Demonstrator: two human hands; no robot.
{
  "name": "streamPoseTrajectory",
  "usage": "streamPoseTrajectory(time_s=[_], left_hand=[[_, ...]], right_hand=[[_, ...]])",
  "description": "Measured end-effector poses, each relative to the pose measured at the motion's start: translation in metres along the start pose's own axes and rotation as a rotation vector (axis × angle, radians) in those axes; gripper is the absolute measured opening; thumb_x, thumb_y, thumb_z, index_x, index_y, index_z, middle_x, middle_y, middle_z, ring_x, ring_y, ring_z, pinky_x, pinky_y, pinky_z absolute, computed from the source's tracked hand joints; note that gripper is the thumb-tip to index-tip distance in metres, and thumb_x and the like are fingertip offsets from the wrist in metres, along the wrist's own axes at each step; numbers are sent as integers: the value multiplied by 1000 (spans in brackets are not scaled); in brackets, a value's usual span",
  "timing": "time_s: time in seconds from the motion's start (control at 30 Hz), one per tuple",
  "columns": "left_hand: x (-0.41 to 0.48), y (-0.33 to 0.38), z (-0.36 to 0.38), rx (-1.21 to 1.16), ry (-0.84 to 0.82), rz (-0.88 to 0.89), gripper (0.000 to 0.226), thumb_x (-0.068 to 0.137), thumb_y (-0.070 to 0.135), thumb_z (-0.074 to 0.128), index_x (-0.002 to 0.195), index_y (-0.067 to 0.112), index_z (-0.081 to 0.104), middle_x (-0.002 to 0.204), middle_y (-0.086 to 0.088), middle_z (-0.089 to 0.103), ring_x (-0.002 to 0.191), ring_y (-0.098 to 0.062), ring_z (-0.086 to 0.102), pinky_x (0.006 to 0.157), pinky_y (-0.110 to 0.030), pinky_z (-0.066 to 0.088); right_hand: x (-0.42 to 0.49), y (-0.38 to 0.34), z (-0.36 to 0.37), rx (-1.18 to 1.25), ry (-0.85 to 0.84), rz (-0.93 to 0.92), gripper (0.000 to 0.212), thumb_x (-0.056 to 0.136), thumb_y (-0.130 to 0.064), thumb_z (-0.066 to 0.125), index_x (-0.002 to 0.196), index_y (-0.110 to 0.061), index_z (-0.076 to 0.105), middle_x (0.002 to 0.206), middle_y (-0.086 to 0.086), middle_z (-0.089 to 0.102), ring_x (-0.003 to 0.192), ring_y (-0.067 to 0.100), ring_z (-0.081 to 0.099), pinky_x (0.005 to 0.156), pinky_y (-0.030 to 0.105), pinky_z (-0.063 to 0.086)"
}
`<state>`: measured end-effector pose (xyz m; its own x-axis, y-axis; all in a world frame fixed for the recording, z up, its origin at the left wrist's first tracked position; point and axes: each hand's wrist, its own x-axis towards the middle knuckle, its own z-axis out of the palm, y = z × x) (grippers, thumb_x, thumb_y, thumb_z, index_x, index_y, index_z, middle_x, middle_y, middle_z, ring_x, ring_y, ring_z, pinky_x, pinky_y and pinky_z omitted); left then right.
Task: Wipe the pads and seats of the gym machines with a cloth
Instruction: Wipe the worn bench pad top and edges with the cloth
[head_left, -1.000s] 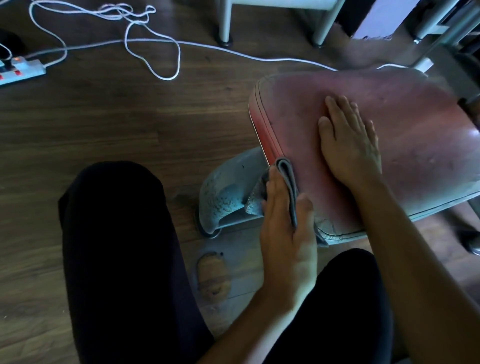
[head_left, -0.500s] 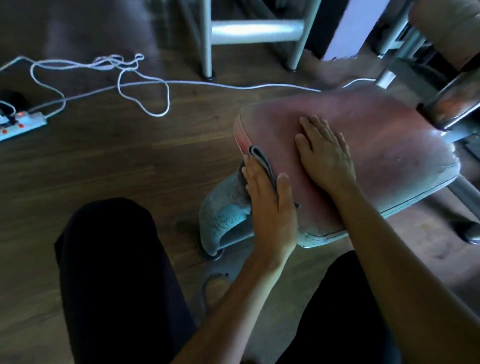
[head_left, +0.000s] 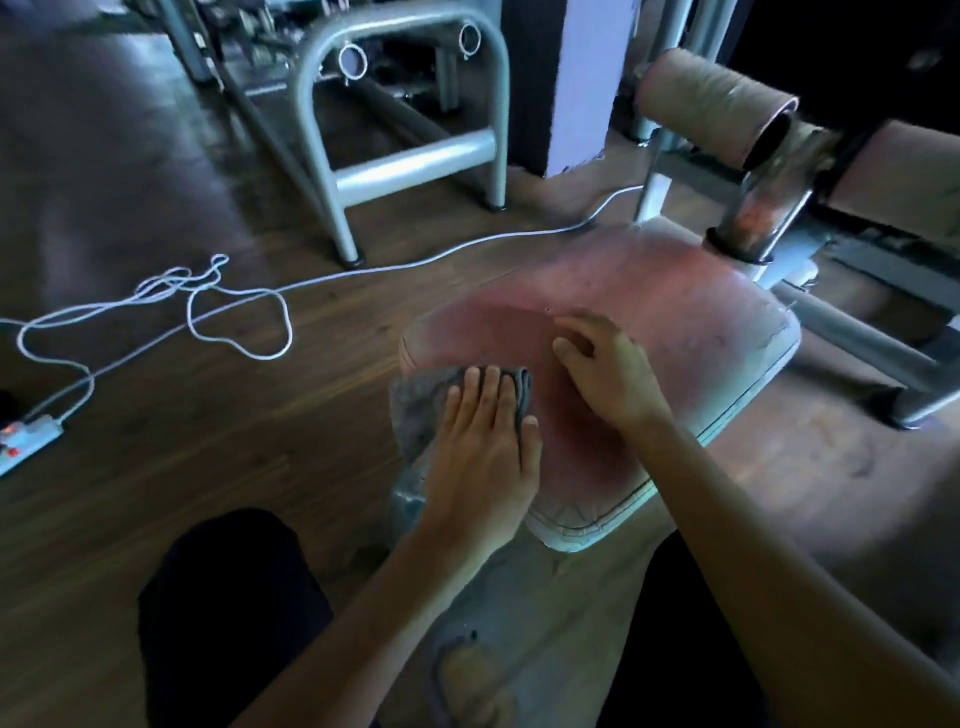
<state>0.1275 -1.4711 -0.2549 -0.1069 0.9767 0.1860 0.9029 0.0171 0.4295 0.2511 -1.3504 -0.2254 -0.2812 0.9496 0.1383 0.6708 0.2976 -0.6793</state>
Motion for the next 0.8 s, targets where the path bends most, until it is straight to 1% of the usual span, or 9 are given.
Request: streamPoseTrajectory(time_s=[0.07,0.13,0.2,0.3,0.4,0.5,0.67,0.73,0.8], left_hand=[[15,-5,-3,88,-34,109,74,97,40,7,148,-3,38,156,-20,36,150,-32,26,123,-38,4],[30,-5,-8,130,-97,200,76,96,42,7,146,-4,41,153,-22,40,148,-33,31,122,-38,5],[44,-3,-12,155,-189,282,83,91,46,1,150,-2,35,158,-18,33,150,-29,25,121,-34,-2],[69,-1,-13,235,-274,390,80,93,48,-2,156,6,23,164,-9,22,153,-21,14,124,-38,-5],[104,-4,-8,164,-371,425,55,107,39,18,158,17,18,167,3,13,154,-10,6,125,-35,2],[144,-6,-4,110,-436,505,52,108,31,29,158,23,20,166,8,12,153,-8,5,125,-33,5],[205,-11,16,174,-355,697,53,106,40,28,157,23,25,165,9,20,154,-16,11,125,-36,8],[215,-15,26,220,-280,753,58,104,45,20,156,20,30,163,5,27,152,-19,19,125,-39,14],[214,-16,35,236,-215,747,58,104,43,21,154,18,35,161,2,33,150,-21,26,122,-43,22]], right_hand=[[1,1,-9,-29,8,52,36,96,-21,58,131,-18,62,142,3,54,131,21,49,106,23,30],[4,4,-16,-50,12,97,37,96,-22,58,132,-17,61,141,4,55,128,24,51,104,24,31],[7,5,-22,-48,39,139,40,95,-25,58,134,-19,59,141,3,55,126,26,53,103,28,37],[11,7,-25,-83,72,183,41,95,-21,57,135,-14,57,142,6,53,130,28,49,105,35,37],[14,15,-19,-124,129,213,41,94,-20,55,136,-16,57,150,7,45,137,29,42,113,40,34],[26,28,-11,-169,217,246,41,97,-17,47,137,-21,55,155,7,37,141,29,35,117,42,28],[44,42,0,-243,378,342,47,98,-15,38,144,-21,45,160,3,27,148,22,23,121,36,15],[42,42,7,-303,415,413,49,97,-24,34,145,-21,42,162,3,23,150,20,17,121,33,7],[41,37,9,-347,442,474,53,94,-32,27,144,-22,43,160,3,27,150,22,19,121,35,8]])
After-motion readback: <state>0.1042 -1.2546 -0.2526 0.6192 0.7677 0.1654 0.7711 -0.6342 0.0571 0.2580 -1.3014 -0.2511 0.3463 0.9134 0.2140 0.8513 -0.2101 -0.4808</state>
